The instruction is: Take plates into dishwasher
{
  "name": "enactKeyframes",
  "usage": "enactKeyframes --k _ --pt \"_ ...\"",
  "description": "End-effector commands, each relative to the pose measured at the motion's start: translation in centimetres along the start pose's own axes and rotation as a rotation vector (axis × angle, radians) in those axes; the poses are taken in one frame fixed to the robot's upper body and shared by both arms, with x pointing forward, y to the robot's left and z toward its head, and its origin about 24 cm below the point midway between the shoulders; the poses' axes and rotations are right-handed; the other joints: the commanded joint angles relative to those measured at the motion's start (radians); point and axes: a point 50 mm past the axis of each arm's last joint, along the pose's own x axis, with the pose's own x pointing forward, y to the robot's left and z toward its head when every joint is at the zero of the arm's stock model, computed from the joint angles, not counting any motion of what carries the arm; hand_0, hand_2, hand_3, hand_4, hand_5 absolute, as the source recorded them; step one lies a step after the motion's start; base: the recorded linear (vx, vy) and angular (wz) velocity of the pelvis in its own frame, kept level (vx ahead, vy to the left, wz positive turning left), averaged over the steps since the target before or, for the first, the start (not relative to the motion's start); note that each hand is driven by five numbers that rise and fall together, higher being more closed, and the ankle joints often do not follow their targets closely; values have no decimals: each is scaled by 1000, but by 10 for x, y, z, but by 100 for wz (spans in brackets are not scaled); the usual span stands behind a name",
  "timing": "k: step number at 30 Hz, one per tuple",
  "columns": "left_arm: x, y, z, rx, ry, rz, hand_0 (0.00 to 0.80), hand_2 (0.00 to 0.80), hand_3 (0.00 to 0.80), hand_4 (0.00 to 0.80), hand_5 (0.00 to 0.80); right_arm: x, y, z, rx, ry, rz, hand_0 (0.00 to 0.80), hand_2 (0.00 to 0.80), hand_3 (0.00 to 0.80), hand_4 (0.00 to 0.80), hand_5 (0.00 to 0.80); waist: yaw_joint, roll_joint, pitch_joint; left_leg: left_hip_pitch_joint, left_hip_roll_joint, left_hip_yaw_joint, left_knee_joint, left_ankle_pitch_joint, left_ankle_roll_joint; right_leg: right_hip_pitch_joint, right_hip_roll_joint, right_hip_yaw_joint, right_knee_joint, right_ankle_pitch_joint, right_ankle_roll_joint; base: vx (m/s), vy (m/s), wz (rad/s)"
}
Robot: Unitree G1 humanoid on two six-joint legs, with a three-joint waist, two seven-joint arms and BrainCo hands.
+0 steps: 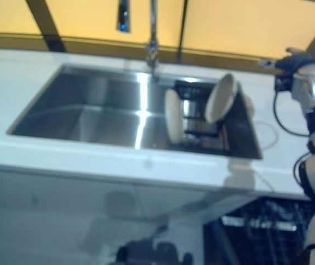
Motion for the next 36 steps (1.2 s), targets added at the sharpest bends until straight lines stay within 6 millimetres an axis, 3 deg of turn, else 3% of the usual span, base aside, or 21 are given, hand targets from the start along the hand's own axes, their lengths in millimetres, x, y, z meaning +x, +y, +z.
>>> enactKeyframes --k 1,11,20,36 --pt "-2 13 18 -18 -40 54 0 0 0 0 0 -21 -21 72 20 -223 -75 0 0 0 0 0 17 -25 59 0 20 11 -5 23 4 -6 -52 7 -1 34 54 0 0 0" --pt "-3 16 35 -169 -123 104 0 0 0 0 0 -20 -11 71 13 -215 -58 0 0 0 0 0 21 -20 65 1 19 10 -5 24 2 0 -54 4 -1 29 51 0 0 0" --pt "-5 26 37 -192 -100 175 0 0 0 0 0 -19 -5 74 22 -226 -60 0 0 0 0 0 20 -9 88 -10 13 4 -5 27 3 -11 -57 10 -1 31 49 0 0 0" --pt "-4 15 45 -197 -109 124 0 0 0 0 0 -18 7 75 17 -229 -26 0 0 0 0 0 23 -1 123 -34 -7 -23 -5 30 8 -27 -59 15 -1 35 45 0 0 0"
